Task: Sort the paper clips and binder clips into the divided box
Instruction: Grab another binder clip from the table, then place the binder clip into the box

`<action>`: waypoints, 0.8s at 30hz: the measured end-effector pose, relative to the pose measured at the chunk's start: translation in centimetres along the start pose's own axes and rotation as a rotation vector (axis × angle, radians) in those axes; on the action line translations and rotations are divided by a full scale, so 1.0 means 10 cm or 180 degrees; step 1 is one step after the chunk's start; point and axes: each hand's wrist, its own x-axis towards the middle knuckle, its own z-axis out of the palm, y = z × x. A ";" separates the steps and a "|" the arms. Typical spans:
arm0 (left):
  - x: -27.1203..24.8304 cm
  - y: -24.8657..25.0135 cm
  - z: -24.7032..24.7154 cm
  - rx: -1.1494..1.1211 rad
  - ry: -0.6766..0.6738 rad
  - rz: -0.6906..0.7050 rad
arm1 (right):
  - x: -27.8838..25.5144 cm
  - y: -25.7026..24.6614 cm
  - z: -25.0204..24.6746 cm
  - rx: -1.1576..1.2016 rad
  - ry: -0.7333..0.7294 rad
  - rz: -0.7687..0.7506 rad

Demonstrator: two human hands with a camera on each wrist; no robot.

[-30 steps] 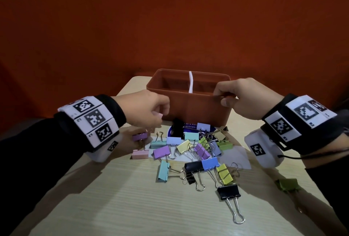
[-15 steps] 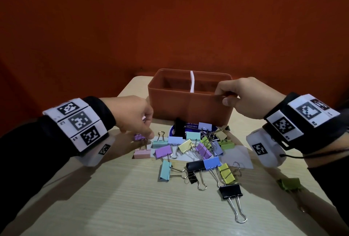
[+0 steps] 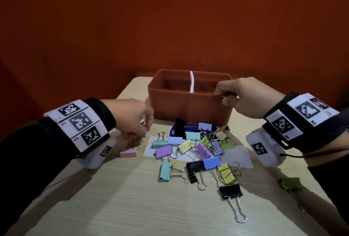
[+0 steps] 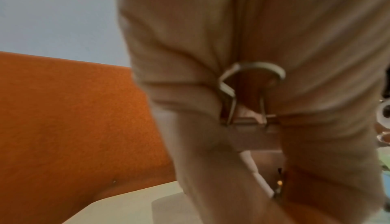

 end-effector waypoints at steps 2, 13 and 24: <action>-0.03 0.00 -0.05 -0.0128 0.0028 0.0083 | 0.00 0.00 0.00 -0.0004 0.0003 0.0010; -0.26 0.56 -0.44 -0.1120 0.1142 0.1318 | -0.01 -0.03 -0.01 -0.0042 -0.0018 0.0066; 0.34 1.01 -0.37 -0.0335 0.2035 0.1356 | -0.02 -0.03 -0.02 -0.0171 0.0025 0.0104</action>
